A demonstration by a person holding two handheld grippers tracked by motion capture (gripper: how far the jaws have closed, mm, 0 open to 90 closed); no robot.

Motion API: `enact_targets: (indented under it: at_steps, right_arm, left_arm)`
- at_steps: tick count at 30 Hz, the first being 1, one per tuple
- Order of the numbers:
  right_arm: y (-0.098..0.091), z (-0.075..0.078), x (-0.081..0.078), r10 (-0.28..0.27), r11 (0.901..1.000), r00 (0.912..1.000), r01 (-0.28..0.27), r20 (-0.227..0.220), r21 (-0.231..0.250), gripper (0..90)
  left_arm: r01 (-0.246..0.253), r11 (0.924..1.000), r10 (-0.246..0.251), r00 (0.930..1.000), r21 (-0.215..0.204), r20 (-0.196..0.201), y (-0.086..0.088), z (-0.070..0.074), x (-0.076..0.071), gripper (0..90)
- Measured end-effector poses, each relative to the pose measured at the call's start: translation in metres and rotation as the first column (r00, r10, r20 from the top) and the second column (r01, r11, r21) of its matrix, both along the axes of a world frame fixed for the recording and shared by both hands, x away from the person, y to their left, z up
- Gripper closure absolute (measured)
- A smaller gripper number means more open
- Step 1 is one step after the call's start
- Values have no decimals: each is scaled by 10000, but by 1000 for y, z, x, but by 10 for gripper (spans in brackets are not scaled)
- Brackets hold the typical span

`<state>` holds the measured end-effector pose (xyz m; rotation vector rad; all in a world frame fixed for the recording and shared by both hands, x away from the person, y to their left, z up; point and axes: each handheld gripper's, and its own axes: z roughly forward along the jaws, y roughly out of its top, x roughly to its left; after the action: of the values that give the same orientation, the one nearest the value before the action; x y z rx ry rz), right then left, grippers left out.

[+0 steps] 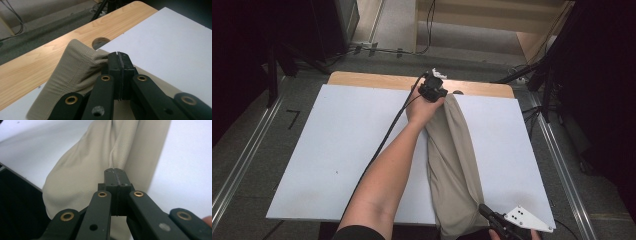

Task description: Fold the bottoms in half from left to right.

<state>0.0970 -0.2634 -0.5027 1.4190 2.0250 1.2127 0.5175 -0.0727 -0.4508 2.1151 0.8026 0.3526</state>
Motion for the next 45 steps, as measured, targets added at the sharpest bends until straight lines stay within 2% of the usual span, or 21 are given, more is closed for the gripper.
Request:
enact_targets:
  at_steps: [4,6,7,8,10,12,14,15,19,22,27,28,32,33,34,35,36,37,38,41,45]
  right_arm:
    - [-5,-3,-1,-332,9994,9992,333,-214,56,887]
    - [-7,-5,0,-704,9975,9971,705,-295,14,885]
    - [-7,-7,0,-917,9958,9952,915,-347,-52,850]
    - [-6,-10,2,-1041,9946,9930,1038,-556,-85,716]
    - [-3,-13,5,-1342,9903,9886,1313,-690,-450,477]
    - [2,-7,4,-795,9967,9965,790,-261,-206,440]
    - [11,-1,4,-427,9987,9990,429,103,-274,436]
    - [16,1,4,-227,9993,9995,234,240,-288,436]
    - [37,4,9,378,9986,9987,-365,328,-396,431]
    - [60,4,17,955,9941,9951,-941,238,-547,418]
    - [97,-6,33,1446,9837,9890,-1470,-307,-1035,390]
    - [107,-11,39,1249,9811,9908,-1311,-521,-1420,383]
    - [113,-18,46,958,9782,9920,-1091,-823,-1769,388]
    - [113,-21,46,806,9738,9946,-926,-657,-2077,459]
    - [113,-21,46,806,9738,9946,-926,-657,-2077,459]
    - [109,-21,44,755,9734,9953,-868,-611,-2122,611]
    - [109,-21,44,755,9734,9953,-868,-611,-2122,611]
    - [108,-20,43,800,9702,9951,-910,-575,-2244,784]
    - [108,-20,43,888,9644,9945,-997,-554,-2448,841]
    - [109,-18,45,1025,9573,9928,-1155,-623,-2652,860]
    - [106,-15,50,1155,9709,9895,-1310,-871,-2006,870]
  left_arm:
    - [77,10000,-76,9998,47,-200,-10,-4,2,900]
    - [400,9990,-406,9989,-218,-256,-16,-8,3,898]
    - [302,9994,-304,9995,-157,-106,-18,-9,3,790]
    - [205,9997,-207,9997,-145,-151,-19,-9,2,597]
    - [-90,9999,86,9995,-121,-319,-14,-4,2,425]
    - [-275,9987,263,9993,-419,-276,-4,0,1,302]
    - [-568,9974,561,9983,-448,-172,11,2,2,276]
    - [-829,9952,808,9959,-516,-405,27,0,4,276]
    - [-1152,9924,1117,9908,-437,-767,48,-11,5,276]
    - [-1538,9881,1523,9819,-42,-1127,61,-25,5,278]
    - [-2002,9791,2032,9645,343,-1689,68,-47,4,279]
    - [-2087,9775,2106,9588,301,-1908,67,-51,3,300]
    - [-1966,9802,1973,9638,218,-1793,62,-54,0,363]
    - [-1861,9825,1845,9655,85,-1837,61,-54,-1,473]
    - [-1659,9861,1610,9676,-90,-1946,60,-55,-1,473]
    - [-1586,9870,1502,9686,-272,-1982,59,-57,-2,564]
    - [-1526,9878,1441,9710,-308,-1908,57,-58,-3,564]
    - [-1449,9892,1389,9734,-198,-1822,56,-58,-5,708]
    - [-1409,9899,1360,9744,-147,-1792,55,-58,-5,775]
    - [-1216,9925,1177,9763,-103,-1817,54,-55,-8,862]
    - [-1179,9927,1128,9818,-247,-1527,60,-43,-9,875]
